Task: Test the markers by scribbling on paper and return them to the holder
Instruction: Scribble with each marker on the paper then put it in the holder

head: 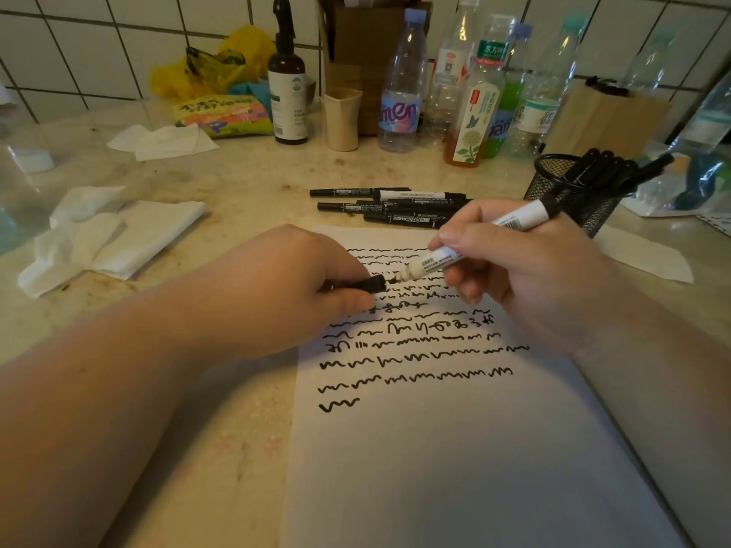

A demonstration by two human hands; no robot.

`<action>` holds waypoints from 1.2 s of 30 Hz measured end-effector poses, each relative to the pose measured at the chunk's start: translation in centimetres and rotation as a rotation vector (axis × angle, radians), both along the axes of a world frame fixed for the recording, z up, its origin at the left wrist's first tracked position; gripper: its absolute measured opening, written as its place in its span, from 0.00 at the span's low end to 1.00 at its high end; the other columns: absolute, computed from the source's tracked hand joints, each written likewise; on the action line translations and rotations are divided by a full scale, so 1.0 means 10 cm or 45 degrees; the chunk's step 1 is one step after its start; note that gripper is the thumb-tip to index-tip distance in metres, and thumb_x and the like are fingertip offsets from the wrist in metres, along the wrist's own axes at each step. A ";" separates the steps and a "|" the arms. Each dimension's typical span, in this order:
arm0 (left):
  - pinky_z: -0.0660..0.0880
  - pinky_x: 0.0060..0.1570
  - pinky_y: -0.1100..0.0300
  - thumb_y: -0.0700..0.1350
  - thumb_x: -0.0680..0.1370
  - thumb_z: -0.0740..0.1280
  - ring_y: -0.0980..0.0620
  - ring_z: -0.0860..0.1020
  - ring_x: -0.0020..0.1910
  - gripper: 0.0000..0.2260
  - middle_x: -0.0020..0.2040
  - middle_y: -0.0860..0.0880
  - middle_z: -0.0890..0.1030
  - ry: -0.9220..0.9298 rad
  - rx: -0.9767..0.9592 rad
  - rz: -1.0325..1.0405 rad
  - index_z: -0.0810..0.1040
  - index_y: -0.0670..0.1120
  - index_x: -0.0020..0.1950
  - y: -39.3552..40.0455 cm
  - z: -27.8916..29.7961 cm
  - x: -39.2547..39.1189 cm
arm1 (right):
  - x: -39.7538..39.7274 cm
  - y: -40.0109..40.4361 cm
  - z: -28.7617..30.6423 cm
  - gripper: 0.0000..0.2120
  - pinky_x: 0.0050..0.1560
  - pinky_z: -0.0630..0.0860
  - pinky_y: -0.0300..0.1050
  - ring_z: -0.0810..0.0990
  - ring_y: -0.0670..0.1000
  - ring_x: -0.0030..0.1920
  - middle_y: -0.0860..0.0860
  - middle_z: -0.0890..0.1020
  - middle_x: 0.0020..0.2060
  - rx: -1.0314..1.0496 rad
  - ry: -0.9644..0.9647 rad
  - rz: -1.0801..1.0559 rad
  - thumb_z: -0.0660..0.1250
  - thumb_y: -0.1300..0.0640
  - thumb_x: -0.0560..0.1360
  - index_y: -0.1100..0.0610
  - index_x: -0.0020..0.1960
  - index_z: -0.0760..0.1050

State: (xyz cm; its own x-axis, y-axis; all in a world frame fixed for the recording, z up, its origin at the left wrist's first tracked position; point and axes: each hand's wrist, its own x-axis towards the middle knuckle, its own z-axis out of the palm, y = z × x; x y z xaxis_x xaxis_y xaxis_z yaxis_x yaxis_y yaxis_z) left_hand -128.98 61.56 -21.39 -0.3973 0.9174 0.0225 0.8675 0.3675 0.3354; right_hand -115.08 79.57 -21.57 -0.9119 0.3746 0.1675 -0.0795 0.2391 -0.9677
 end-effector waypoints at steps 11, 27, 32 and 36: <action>0.77 0.41 0.57 0.59 0.75 0.64 0.59 0.77 0.40 0.11 0.42 0.57 0.80 -0.130 0.103 0.063 0.81 0.60 0.53 0.00 0.02 0.08 | -0.01 -0.04 0.01 0.06 0.35 0.78 0.43 0.81 0.55 0.36 0.58 0.84 0.36 -0.012 -0.014 0.094 0.74 0.54 0.69 0.56 0.43 0.84; 0.76 0.43 0.50 0.55 0.74 0.66 0.51 0.79 0.38 0.07 0.37 0.53 0.82 -0.436 0.182 0.084 0.83 0.57 0.45 0.04 0.06 0.11 | -0.02 -0.01 0.02 0.10 0.32 0.77 0.45 0.80 0.55 0.31 0.57 0.84 0.32 0.024 0.041 0.168 0.72 0.51 0.68 0.58 0.44 0.83; 0.72 0.38 0.67 0.61 0.74 0.63 0.63 0.77 0.40 0.15 0.41 0.61 0.81 -0.256 0.170 0.154 0.74 0.64 0.60 0.08 0.01 0.05 | 0.04 0.03 0.09 0.11 0.28 0.72 0.42 0.74 0.51 0.27 0.51 0.79 0.28 0.132 0.182 -0.117 0.64 0.48 0.77 0.55 0.49 0.79; 0.69 0.35 0.69 0.61 0.74 0.63 0.63 0.76 0.38 0.14 0.41 0.61 0.79 -0.205 0.186 0.191 0.75 0.63 0.58 0.04 -0.03 0.02 | 0.09 0.19 0.22 0.07 0.33 0.74 0.46 0.76 0.48 0.31 0.47 0.79 0.33 0.232 0.386 -0.720 0.61 0.51 0.82 0.45 0.48 0.75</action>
